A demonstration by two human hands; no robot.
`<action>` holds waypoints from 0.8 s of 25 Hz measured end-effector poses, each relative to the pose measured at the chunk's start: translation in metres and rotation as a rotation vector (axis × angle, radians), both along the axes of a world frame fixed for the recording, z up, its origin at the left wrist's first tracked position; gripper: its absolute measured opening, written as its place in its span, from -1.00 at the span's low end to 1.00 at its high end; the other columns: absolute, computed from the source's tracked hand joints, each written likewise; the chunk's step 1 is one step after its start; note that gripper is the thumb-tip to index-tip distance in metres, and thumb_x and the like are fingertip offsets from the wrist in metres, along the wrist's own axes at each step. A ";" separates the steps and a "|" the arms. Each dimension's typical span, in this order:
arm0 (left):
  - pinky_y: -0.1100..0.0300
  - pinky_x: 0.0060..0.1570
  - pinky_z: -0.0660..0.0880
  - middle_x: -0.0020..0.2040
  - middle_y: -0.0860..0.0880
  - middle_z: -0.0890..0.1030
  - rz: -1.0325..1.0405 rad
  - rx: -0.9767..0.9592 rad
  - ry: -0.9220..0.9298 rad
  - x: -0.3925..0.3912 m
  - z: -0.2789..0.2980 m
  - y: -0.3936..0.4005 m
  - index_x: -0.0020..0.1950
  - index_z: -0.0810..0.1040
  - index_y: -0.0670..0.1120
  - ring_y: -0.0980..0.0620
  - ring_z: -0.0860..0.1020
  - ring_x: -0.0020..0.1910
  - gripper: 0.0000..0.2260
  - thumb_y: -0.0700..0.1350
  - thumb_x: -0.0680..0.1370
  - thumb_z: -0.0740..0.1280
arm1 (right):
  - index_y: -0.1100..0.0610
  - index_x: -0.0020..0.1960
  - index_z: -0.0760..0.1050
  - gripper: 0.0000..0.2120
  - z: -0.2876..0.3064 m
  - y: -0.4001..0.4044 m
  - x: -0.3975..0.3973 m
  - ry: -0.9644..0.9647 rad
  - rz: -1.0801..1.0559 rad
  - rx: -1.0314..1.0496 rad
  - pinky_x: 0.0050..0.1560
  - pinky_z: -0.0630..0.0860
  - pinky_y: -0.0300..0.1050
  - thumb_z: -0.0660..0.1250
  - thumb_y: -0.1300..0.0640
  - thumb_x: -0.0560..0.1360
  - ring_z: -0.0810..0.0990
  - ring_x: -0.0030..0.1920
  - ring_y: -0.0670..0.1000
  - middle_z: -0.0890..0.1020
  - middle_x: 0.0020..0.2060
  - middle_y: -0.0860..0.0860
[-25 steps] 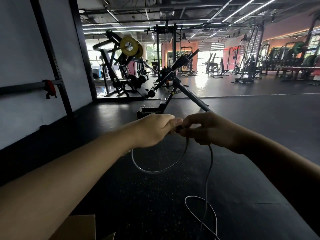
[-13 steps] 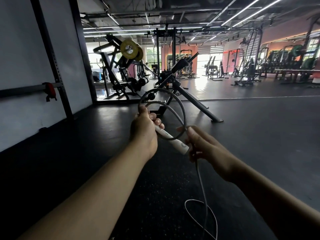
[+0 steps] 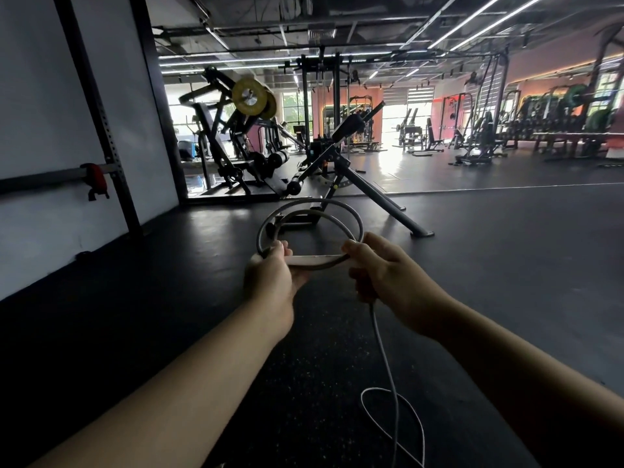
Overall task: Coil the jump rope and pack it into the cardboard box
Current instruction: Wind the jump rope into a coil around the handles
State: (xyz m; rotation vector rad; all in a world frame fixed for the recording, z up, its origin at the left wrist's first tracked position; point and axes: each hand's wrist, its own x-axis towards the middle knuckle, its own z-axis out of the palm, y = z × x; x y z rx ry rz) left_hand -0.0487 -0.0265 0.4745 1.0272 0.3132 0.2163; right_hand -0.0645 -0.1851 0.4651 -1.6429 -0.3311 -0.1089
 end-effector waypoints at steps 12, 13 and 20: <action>0.17 0.31 0.41 0.28 0.16 0.59 -0.669 1.562 -0.575 0.002 0.061 0.029 0.40 0.44 0.10 0.23 0.52 0.25 -0.43 0.11 0.44 0.53 | 0.05 0.30 0.35 -0.67 0.047 -0.023 0.000 -0.175 0.093 -0.696 -0.37 0.36 -0.20 0.32 -0.02 0.61 0.39 -0.39 -0.15 0.49 -0.25 -0.02; 0.13 0.30 0.45 0.20 0.15 0.64 -0.689 1.515 -0.553 0.004 0.059 0.028 0.34 0.47 0.08 0.24 0.56 0.20 -0.47 0.11 0.42 0.53 | 0.03 0.30 0.35 -0.65 0.046 -0.025 0.000 -0.152 0.104 -0.615 -0.35 0.38 -0.15 0.34 -0.05 0.59 0.41 -0.38 -0.12 0.51 -0.26 0.00; 0.26 0.23 0.48 0.23 0.07 0.62 -0.721 1.113 -0.635 0.005 0.041 0.020 0.43 0.45 -0.03 0.13 0.59 0.24 -0.50 -0.15 0.52 0.48 | 0.09 0.27 0.25 -0.74 0.030 -0.017 0.000 -0.370 0.147 -0.396 -0.38 0.34 -0.21 0.17 -0.02 0.67 0.40 -0.43 -0.17 0.57 -0.35 -0.14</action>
